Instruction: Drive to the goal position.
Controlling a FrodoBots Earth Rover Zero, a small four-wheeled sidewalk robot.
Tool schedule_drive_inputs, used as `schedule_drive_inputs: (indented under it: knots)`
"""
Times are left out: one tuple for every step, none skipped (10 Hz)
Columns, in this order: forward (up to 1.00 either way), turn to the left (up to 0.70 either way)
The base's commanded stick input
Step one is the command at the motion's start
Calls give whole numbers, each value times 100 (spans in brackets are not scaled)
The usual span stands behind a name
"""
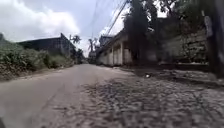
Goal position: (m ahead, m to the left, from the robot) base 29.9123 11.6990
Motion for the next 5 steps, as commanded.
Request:
schedule_drive_inputs:
  knots:
    - [100, -3]
    - [100, -3]
    - [100, -3]
    - [100, -2]
    - [100, -3]
